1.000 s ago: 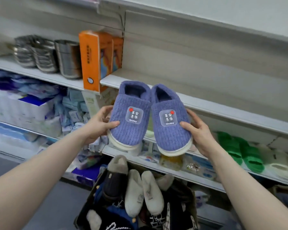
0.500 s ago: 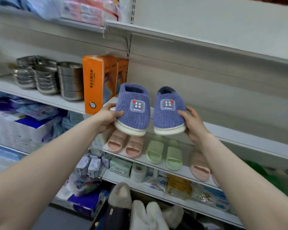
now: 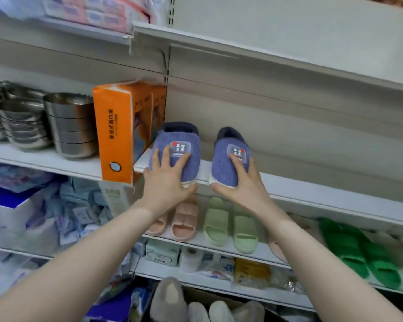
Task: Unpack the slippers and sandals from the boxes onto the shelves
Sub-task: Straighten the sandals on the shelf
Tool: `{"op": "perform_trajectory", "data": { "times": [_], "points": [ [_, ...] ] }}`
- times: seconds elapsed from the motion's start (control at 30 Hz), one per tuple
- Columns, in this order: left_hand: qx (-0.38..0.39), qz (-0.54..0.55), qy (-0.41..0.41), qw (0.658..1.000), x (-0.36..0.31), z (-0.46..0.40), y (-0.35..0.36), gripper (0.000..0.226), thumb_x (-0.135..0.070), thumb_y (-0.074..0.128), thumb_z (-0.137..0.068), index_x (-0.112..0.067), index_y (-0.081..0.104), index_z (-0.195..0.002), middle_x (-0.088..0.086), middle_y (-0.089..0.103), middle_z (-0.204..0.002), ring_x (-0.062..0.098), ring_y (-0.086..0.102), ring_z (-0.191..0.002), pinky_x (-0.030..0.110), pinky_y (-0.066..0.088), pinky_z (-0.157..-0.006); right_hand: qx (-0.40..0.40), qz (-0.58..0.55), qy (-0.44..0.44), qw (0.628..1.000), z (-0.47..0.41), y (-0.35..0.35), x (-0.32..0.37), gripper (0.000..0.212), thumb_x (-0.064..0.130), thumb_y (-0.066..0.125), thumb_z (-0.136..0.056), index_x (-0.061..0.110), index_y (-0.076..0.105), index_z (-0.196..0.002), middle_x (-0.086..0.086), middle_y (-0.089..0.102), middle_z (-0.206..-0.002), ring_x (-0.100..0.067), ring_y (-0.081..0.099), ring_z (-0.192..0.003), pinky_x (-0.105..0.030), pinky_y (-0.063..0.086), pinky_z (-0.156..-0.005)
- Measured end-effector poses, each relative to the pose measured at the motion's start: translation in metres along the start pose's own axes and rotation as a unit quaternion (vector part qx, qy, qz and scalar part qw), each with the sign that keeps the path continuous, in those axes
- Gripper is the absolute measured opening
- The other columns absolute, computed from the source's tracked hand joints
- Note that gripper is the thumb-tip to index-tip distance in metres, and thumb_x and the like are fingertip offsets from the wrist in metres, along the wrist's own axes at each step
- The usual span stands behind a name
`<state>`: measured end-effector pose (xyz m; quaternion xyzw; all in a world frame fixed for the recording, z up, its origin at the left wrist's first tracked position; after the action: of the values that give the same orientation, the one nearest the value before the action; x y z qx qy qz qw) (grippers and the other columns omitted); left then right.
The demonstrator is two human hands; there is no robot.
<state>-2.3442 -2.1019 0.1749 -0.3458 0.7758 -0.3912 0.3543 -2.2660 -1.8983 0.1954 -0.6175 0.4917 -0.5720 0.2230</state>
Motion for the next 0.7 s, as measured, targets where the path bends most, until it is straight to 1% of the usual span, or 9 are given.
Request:
{"op": "perform_trajectory", "data": {
  "times": [0.03,0.1,0.2,0.33,0.4,0.47,0.63,0.7],
  "points": [
    [-0.002,-0.001,0.000,1.000,0.002,-0.005,0.003,0.085,-0.065,0.056,-0.077,-0.039,0.018,-0.149,0.010,0.009,-0.160,0.039,0.002,-0.145,0.062,0.031,-0.106,-0.003,0.015,-0.004,1.000,-0.001,0.004,0.000,0.094,0.064,0.068,-0.075,0.049,0.014,-0.151,-0.006,0.006,-0.161,-0.032,0.017,-0.147,-0.041,0.027,-0.117],
    [0.006,0.001,-0.007,1.000,0.009,-0.018,0.006,0.084,-0.062,0.056,-0.079,-0.040,0.017,-0.150,0.010,0.008,-0.160,0.040,0.002,-0.145,0.062,0.030,-0.107,-0.017,0.003,-0.003,1.000,-0.010,0.009,-0.001,0.096,0.061,0.070,-0.074,0.050,0.014,-0.151,-0.005,0.002,-0.161,-0.032,0.016,-0.148,-0.041,0.027,-0.117],
    [0.025,0.005,-0.013,1.000,0.021,-0.037,0.014,0.085,-0.061,0.057,-0.079,-0.041,0.015,-0.150,0.009,0.007,-0.160,0.040,0.001,-0.145,0.061,0.027,-0.109,-0.017,-0.008,-0.002,1.000,-0.030,0.016,0.000,0.096,0.061,0.070,-0.073,0.049,0.015,-0.150,-0.004,0.003,-0.161,-0.031,0.018,-0.147,-0.042,0.028,-0.117],
    [0.024,0.002,-0.006,1.000,0.034,-0.060,0.023,0.087,-0.061,0.058,-0.078,-0.041,0.015,-0.151,0.010,0.010,-0.160,0.039,0.003,-0.145,0.058,0.027,-0.110,-0.003,-0.016,-0.007,1.000,-0.058,0.024,0.005,0.099,0.065,0.067,-0.066,0.050,0.016,-0.149,-0.004,0.005,-0.161,-0.031,0.022,-0.146,-0.043,0.030,-0.116],
    [0.029,0.001,0.000,1.000,0.039,-0.068,0.026,0.086,-0.061,0.057,-0.079,-0.041,0.014,-0.150,0.009,0.010,-0.160,0.040,0.004,-0.145,0.057,0.027,-0.110,-0.001,-0.017,-0.010,1.000,-0.068,0.028,0.008,0.096,0.059,0.071,-0.072,0.047,0.017,-0.151,-0.003,0.005,-0.160,-0.030,0.023,-0.146,-0.040,0.028,-0.117],
    [0.030,-0.001,0.010,0.999,0.043,-0.073,0.028,0.086,-0.061,0.057,-0.078,-0.041,0.014,-0.150,0.009,0.012,-0.159,0.040,0.006,-0.144,0.057,0.027,-0.111,-0.008,-0.008,-0.010,1.000,-0.076,0.031,0.010,0.094,0.055,0.071,-0.076,0.044,0.017,-0.152,-0.004,0.005,-0.160,-0.031,0.021,-0.146,-0.040,0.027,-0.118],
    [0.008,-0.005,0.034,0.999,0.049,-0.074,0.032,0.085,-0.060,0.057,-0.077,-0.038,0.019,-0.150,0.012,0.018,-0.157,0.041,0.009,-0.143,0.057,0.030,-0.108,-0.018,0.025,-0.005,1.000,-0.081,0.035,0.012,0.093,0.054,0.072,-0.078,0.038,0.019,-0.153,-0.011,0.009,-0.158,-0.036,0.021,-0.145,-0.041,0.025,-0.118],
    [0.002,-0.008,0.041,0.999,0.049,-0.073,0.032,0.086,-0.061,0.055,-0.077,-0.038,0.019,-0.150,0.013,0.019,-0.157,0.041,0.009,-0.143,0.058,0.031,-0.108,-0.017,0.034,-0.007,0.999,-0.079,0.034,0.013,0.093,0.055,0.071,-0.078,0.038,0.019,-0.153,-0.013,0.007,-0.159,-0.038,0.020,-0.145,-0.041,0.024,-0.118]
  ]
}}
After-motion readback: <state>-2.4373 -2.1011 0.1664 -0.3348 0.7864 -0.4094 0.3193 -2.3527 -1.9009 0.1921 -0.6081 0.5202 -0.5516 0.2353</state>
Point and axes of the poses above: each hand's wrist, its own z-axis away from the middle knuckle, its own y-axis out of the palm, x = y × z, the point moved 1 cm from there along -z, towards the middle knuckle
